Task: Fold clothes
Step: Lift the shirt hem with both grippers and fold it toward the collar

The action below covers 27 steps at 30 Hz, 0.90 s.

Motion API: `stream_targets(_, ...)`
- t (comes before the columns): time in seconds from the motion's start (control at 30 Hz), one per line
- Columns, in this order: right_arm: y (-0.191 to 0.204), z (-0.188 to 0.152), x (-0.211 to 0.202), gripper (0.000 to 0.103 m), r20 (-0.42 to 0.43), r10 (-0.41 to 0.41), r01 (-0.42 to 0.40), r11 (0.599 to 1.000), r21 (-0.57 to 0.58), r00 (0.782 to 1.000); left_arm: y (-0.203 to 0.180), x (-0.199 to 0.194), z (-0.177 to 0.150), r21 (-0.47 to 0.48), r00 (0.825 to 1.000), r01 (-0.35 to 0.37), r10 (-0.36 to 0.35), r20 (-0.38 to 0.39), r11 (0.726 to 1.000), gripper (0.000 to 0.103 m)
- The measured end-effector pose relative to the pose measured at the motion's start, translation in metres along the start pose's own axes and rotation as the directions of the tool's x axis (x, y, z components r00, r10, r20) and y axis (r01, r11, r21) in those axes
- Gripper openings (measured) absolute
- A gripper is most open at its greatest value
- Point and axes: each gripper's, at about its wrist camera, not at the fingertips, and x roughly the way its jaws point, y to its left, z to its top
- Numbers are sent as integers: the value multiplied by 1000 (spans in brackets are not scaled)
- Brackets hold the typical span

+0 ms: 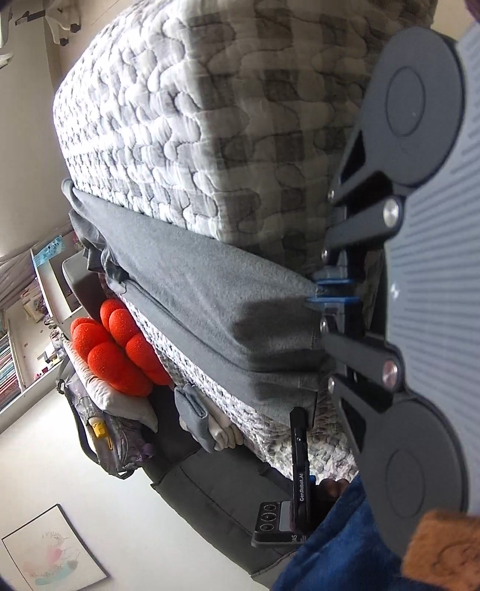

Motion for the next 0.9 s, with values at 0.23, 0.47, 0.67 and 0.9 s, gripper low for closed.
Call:
stream_targets(0.23, 21, -1, -16, 9, -21, 9, -11, 997, -72, 1000, -10, -23, -5, 33, 1000, 27, -27, -10, 999, 6)
stream_targets(0.47, 28, 3, -28, 9, -27, 34, -36, 996, -81, 999, -5, -38, -3, 21, 999, 44, -44, -20, 999, 6)
stream_targets(0.67, 36, 45, -20, 9, 46, 81, -77, 994, -77, 996, -18, -44, 50, 43, 997, 39, -42, 60, 998, 6)
stream_targets(0.9, 19, 118, 7, 9, 139, 64, -63, 998, -7, 988, -20, -23, 140, -8, 991, 6, -5, 134, 1000, 6)
